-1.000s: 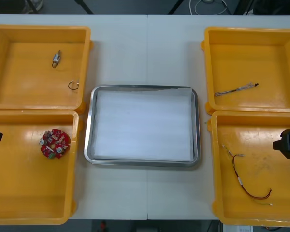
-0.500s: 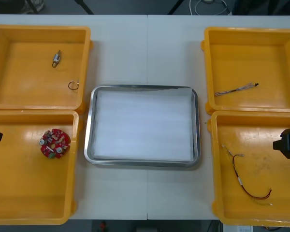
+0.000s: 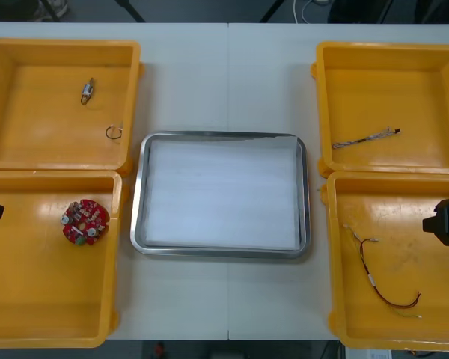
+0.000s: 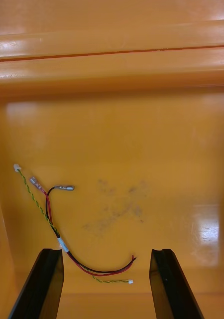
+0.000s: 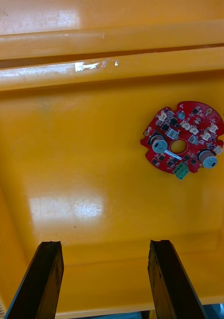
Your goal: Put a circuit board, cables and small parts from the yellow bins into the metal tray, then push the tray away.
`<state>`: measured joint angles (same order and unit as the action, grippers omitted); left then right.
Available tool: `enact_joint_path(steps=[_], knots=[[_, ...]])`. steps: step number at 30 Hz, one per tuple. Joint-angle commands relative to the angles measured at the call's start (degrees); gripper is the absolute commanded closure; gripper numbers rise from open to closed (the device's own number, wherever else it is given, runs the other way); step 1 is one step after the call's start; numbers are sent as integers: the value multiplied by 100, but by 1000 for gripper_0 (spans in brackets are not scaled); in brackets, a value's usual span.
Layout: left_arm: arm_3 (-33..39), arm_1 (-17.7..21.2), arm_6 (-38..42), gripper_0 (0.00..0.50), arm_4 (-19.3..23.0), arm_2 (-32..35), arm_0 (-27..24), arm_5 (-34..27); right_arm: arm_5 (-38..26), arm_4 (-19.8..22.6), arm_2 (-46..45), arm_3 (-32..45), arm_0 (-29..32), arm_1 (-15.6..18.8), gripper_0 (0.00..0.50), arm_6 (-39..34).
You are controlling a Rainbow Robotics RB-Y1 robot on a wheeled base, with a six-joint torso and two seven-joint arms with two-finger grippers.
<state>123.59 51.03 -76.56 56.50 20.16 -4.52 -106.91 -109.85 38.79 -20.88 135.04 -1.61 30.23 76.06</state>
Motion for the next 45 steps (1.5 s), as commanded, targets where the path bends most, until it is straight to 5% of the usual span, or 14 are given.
enact_joint_path(steps=[1, 45], knots=[[139, 91, -254, 0, 19, 173, 83, 47, -15, -21, -83, 92, 20, 194, 0, -250], [139, 91, -254, 0, 19, 173, 83, 47, -15, -21, -83, 92, 20, 194, 0, -250]])
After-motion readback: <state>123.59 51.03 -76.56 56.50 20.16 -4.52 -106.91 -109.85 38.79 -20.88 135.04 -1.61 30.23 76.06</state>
